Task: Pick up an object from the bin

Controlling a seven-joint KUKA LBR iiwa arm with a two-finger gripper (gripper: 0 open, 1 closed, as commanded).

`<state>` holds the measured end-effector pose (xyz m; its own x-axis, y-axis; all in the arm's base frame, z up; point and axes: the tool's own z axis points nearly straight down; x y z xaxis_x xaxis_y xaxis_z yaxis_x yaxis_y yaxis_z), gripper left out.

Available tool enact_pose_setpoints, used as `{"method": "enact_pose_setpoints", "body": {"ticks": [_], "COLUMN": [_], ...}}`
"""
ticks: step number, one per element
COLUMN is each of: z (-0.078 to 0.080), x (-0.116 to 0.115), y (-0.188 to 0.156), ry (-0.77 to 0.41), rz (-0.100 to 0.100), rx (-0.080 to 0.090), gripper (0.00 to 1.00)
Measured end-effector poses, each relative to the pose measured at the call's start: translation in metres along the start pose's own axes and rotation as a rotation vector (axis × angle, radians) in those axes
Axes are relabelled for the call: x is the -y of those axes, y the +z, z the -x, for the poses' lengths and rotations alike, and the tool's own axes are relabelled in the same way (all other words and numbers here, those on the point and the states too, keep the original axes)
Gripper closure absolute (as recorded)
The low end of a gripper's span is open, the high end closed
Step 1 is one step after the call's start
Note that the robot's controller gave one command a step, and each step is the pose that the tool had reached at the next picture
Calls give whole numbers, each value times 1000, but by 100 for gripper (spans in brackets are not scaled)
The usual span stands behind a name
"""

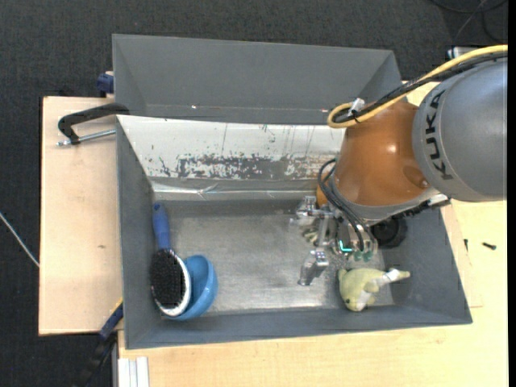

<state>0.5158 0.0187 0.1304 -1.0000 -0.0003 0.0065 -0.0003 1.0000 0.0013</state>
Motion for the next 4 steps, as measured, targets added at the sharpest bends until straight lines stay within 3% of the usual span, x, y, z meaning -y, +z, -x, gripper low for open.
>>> {"method": "enact_pose_setpoints", "body": {"ticks": [1,2,3,4], "z": [58,82,80,77], "x": [72,103,125,123], "y": [32,55,54,56], "ry": [31,27,-242,-244], "rz": [-4,7,5,9], "rx": [13,14,13,-1], "gripper": [0,0,0,100]}}
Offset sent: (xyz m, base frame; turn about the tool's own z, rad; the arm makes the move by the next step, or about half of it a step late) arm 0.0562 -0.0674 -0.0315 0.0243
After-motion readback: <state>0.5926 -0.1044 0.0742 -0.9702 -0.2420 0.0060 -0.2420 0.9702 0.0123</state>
